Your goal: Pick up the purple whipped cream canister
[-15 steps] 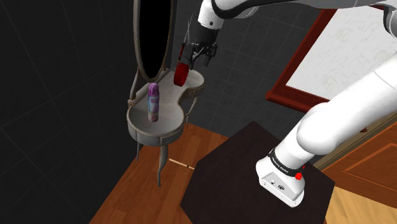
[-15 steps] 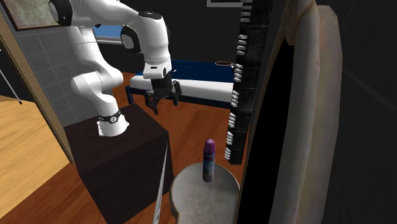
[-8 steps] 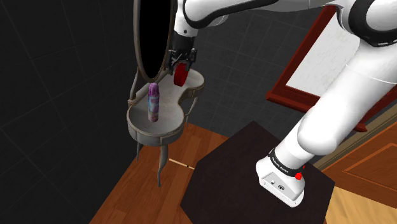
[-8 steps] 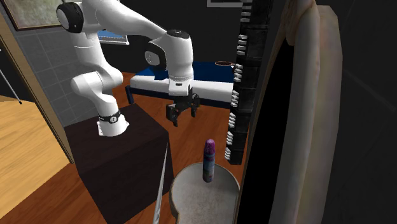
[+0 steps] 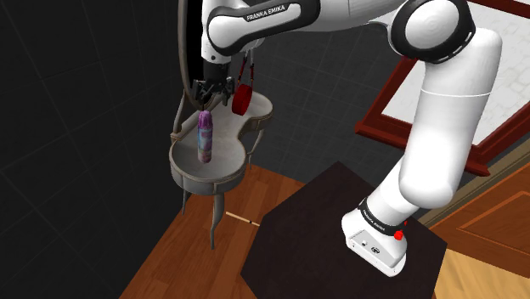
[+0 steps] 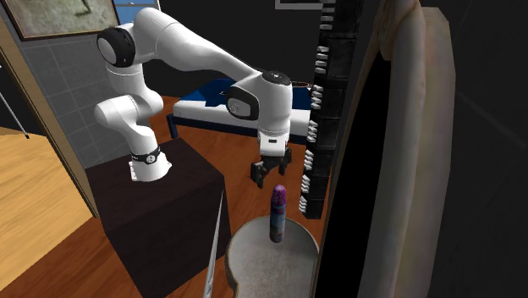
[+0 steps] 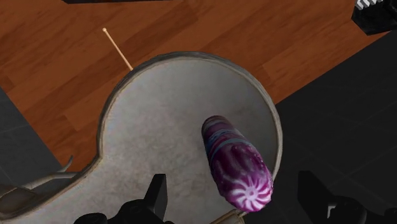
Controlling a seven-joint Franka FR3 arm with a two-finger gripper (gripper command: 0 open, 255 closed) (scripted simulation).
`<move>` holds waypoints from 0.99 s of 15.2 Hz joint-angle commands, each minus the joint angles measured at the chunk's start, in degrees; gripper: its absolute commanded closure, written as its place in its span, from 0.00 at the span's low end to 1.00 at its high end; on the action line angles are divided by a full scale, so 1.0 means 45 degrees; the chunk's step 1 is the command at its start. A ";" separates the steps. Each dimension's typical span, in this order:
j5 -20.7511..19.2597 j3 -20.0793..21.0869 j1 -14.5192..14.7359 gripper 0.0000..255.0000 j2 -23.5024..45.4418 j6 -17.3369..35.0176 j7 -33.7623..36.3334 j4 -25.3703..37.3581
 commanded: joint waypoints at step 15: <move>-0.0383 -0.0147 0.0404 1.00 0.2074 0.0739 0.0369 0.1147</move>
